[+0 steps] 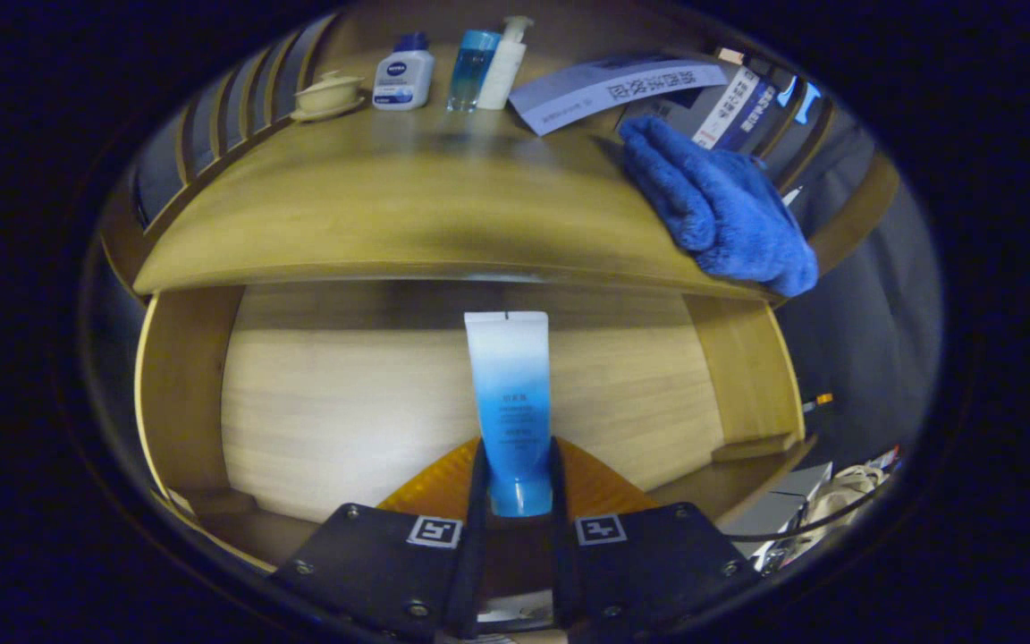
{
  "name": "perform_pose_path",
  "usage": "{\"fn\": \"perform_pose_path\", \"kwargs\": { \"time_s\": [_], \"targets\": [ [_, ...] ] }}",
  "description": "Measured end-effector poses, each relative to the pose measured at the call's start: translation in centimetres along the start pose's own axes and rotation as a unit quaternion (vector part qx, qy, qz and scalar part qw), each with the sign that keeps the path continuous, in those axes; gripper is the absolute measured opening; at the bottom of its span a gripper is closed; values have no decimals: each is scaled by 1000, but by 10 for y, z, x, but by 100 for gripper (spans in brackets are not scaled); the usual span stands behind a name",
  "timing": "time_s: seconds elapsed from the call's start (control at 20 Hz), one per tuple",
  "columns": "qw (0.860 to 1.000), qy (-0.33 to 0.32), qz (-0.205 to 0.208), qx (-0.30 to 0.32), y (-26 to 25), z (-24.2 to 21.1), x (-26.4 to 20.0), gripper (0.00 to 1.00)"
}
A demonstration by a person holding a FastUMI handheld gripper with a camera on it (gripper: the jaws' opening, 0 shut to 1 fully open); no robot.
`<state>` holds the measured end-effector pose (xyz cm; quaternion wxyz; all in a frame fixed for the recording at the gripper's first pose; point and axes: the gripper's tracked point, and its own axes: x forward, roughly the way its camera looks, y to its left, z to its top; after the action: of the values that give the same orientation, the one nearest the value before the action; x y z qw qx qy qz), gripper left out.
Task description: Pull open the drawer, take out the items inside it, and place them on the countertop above the cabinet.
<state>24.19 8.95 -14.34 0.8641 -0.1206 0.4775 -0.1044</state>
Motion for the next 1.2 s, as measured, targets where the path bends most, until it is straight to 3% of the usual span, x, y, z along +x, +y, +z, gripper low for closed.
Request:
{"fn": "perform_pose_path", "kwargs": {
  "time_s": [0.35,0.6,0.85,1.2],
  "targets": [
    [998,-41,-44,13,-18,3,-65,32],
    [994,-93,-42,26,-19,45,-90,32],
    [993,-117,-3,30,-12,104,-66,32],
    [993,-111,41,28,-8,141,-15,32]
  ]
}}
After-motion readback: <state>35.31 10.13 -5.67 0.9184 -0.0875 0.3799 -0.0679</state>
